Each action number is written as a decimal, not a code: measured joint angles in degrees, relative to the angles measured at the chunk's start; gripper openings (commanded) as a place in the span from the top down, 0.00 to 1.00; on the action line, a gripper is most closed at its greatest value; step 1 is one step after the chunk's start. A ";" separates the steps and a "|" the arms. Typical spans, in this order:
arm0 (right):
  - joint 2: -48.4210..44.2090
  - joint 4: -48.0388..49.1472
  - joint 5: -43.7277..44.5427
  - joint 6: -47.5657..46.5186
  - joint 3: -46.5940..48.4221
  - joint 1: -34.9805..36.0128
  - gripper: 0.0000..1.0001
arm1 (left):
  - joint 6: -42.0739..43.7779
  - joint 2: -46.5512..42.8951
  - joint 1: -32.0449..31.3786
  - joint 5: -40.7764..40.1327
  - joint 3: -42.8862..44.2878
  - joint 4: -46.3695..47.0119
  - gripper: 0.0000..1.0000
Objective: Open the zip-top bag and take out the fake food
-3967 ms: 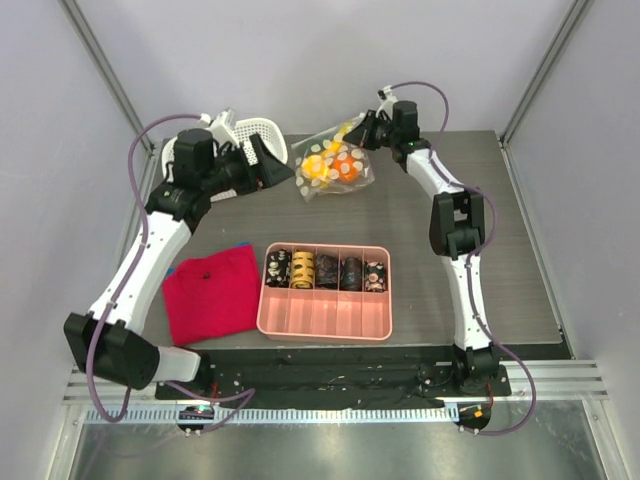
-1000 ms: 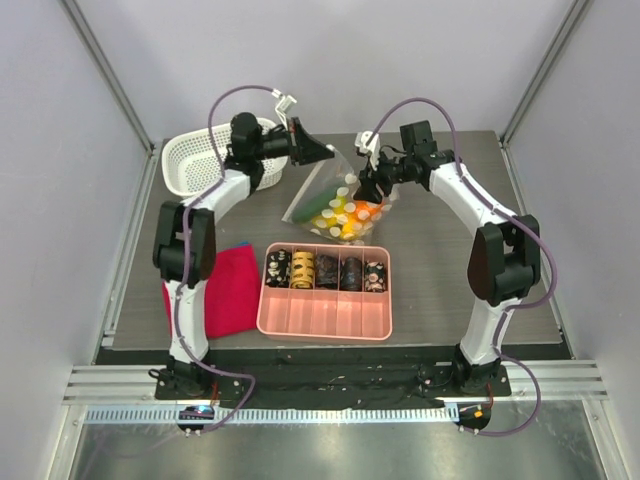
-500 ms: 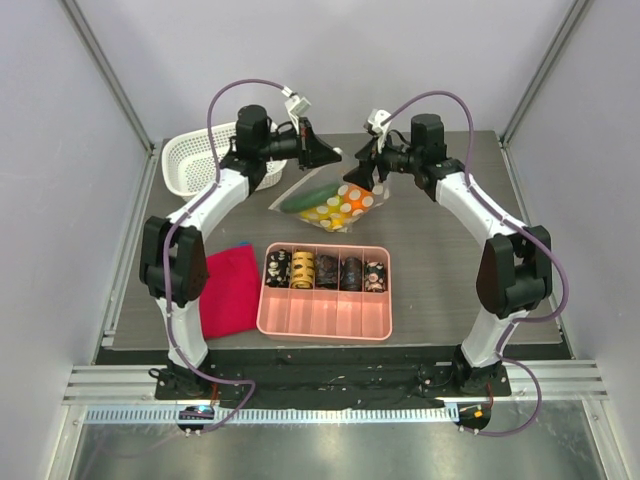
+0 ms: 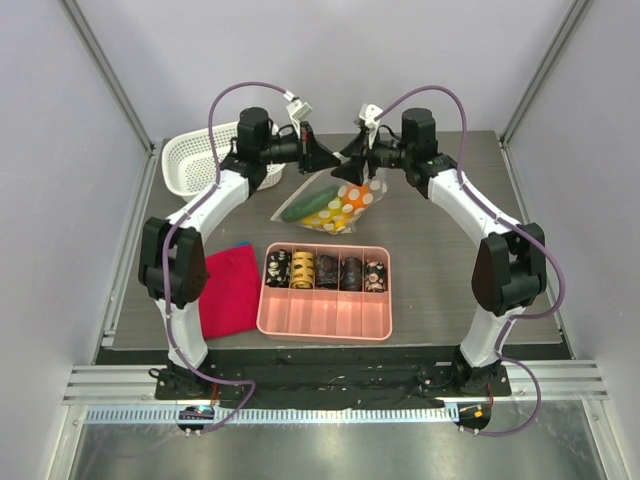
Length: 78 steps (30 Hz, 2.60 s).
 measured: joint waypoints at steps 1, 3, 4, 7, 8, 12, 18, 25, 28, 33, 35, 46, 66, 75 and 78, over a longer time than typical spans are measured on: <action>0.00 0.04 -0.24 -0.22 0.00 0.24 0.51 | -0.02 -0.20 0.00 0.04 -0.31 0.02 1.00; 0.00 0.15 -0.83 -0.37 0.00 0.48 0.76 | -0.02 -0.44 -0.02 0.13 -0.61 0.07 1.00; 0.02 0.44 -1.36 -0.46 0.00 0.61 0.79 | 0.00 -0.57 -0.04 0.09 -0.79 0.20 1.00; 0.50 -0.46 -3.15 -0.26 0.00 0.57 0.62 | 0.35 -1.81 0.55 -0.13 -2.27 1.14 1.00; 0.72 -0.20 -3.21 -0.28 0.00 0.48 0.53 | 0.31 -2.32 0.85 0.09 -2.73 1.18 1.00; 1.18 0.33 -3.61 -1.09 -0.26 0.52 0.56 | 0.39 -3.26 0.55 0.39 -3.06 0.85 1.00; 1.40 4.17 -4.68 0.39 -1.11 0.61 0.99 | -0.04 -3.43 0.35 1.38 -3.06 0.96 0.96; 1.62 4.39 -4.42 -0.39 -1.09 0.90 0.99 | 0.31 -5.16 0.42 0.31 -5.55 2.34 0.41; 1.62 4.28 -4.44 -1.29 -1.11 0.90 0.99 | -0.87 -5.42 0.44 0.04 -5.68 3.26 0.50; 1.62 3.98 -4.48 -1.99 -1.11 0.90 0.99 | -3.32 -5.42 0.79 0.09 -6.10 5.84 0.62; 1.62 3.93 -4.52 -2.05 -1.11 0.87 0.99 | -4.09 -5.42 0.90 0.09 -6.12 6.58 0.65; 1.62 2.91 -5.51 -1.79 -1.07 0.90 0.99 | -4.31 -5.42 1.09 0.04 -6.60 7.06 0.90; 2.14 31.21 -6.75 29.64 -6.71 1.03 0.99 | -1.18 -9.40 3.39 -2.38 -8.66 4.55 1.00; 2.14 37.13 -5.51 36.83 -8.72 -0.72 0.99 | -0.90 -11.69 4.31 -5.51 -13.33 2.82 1.00; 2.21 38.80 -5.66 38.14 -8.66 -3.52 0.99 | -0.85 -15.39 5.33 -10.58 -18.34 0.92 1.00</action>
